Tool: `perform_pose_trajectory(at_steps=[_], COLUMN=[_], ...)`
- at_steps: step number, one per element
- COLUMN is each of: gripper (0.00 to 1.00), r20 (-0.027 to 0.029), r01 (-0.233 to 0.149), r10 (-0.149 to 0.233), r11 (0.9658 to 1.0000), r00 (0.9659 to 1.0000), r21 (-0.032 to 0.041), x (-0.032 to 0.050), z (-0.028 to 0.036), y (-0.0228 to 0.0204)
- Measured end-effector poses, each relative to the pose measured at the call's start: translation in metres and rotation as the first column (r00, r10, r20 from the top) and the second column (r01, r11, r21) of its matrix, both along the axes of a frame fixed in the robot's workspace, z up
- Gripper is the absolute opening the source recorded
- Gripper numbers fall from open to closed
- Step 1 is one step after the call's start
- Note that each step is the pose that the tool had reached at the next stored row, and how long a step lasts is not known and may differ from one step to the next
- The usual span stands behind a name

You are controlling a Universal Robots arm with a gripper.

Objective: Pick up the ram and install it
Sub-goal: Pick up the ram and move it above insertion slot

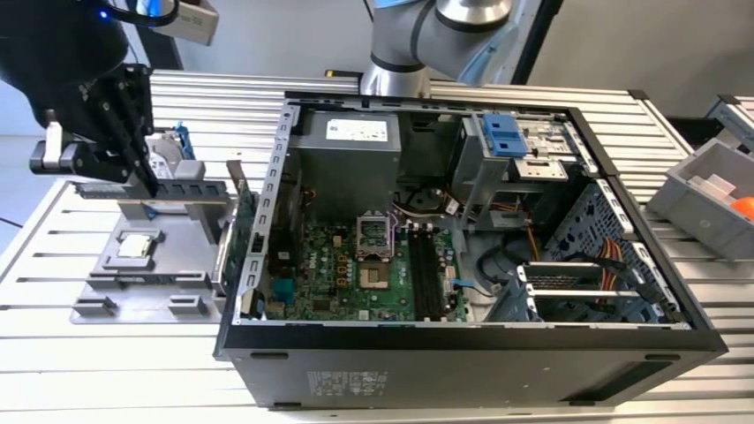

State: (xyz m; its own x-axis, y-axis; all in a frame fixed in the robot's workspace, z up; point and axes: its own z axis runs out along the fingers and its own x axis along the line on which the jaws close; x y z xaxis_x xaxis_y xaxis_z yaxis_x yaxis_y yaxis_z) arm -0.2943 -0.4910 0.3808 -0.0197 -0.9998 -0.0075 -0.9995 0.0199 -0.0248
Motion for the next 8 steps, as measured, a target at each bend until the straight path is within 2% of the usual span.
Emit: perform_pose_trajectory(at_steps=[8], gripper=[0.0], r20=[-0.0001], r01=[-0.001], r10=[0.001], r11=[1.0], r00=[1.0], r21=[0.0], x=[0.0116], z=[0.0], y=[0.0])
